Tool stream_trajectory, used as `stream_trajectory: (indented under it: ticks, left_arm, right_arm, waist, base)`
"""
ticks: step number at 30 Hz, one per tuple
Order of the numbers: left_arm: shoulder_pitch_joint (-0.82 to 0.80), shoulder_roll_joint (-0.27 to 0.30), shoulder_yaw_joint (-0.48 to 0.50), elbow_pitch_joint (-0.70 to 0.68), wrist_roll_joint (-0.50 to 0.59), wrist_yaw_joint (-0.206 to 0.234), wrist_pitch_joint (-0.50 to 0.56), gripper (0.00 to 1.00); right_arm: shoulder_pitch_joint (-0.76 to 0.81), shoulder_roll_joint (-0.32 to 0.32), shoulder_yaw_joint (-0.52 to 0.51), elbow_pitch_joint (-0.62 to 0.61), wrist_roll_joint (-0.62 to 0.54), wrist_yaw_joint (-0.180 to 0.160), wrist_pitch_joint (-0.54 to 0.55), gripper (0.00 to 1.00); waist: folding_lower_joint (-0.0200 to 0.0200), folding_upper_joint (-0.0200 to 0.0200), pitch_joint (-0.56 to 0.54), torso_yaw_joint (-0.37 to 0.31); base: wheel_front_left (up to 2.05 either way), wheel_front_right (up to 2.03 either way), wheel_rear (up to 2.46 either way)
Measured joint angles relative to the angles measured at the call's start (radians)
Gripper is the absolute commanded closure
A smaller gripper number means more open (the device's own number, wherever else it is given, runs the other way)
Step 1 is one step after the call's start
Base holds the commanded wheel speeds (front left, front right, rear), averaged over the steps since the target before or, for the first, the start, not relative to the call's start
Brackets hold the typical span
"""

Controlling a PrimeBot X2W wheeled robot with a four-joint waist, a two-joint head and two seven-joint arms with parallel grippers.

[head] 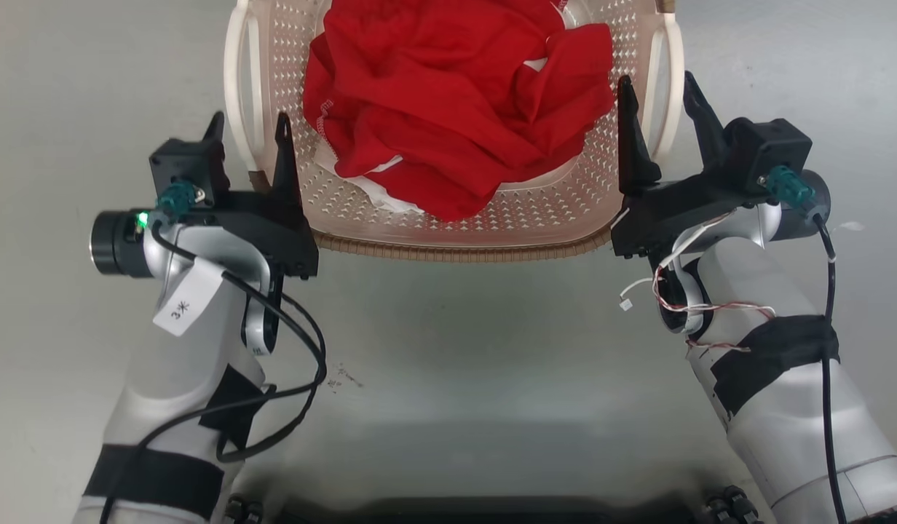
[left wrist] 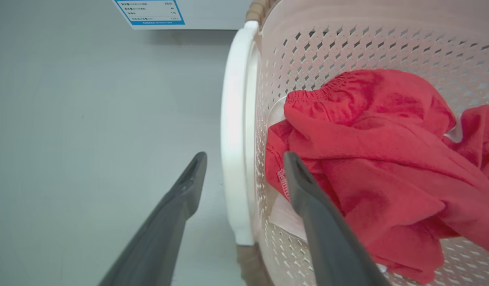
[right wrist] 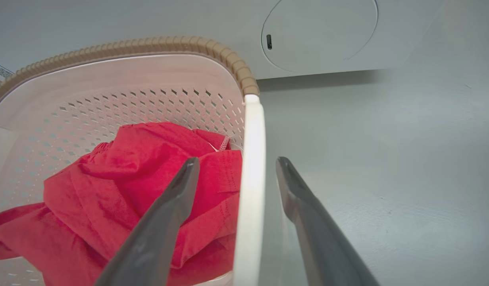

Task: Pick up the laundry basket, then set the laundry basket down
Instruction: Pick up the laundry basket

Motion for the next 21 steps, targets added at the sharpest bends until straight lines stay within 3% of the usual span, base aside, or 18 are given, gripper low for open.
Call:
stream_trajectory:
  ticks: [14, 20, 21]
  left_arm:
    - [-0.104, -0.004, -0.012, 0.114, 0.0, -0.013, -0.014, 0.0]
    - [-0.119, -0.006, -0.022, 0.162, 0.0, -0.021, -0.013, 0.01]
    - [-0.119, -0.006, -0.022, 0.162, 0.0, -0.021, -0.013, 0.1]
  right_arm:
    - [-0.051, -0.002, 0.06, 0.051, 0.065, -0.009, -0.004, 0.0]
    - [-0.065, -0.002, 0.083, 0.074, 0.085, -0.014, -0.004, 0.28]
    - [-0.065, -0.002, 0.083, 0.074, 0.085, -0.014, -0.004, 0.37]
  waist:
    - [0.0001, -0.0001, 0.032, 0.002]
    - [-0.0001, -0.0001, 0.04, 0.003]
    - [-0.0001, -0.0001, 0.04, 0.003]
  base:
    - [0.0, 0.0, 0.0]
    - [0.0, 0.0, 0.0]
    - [0.0, 0.0, 0.0]
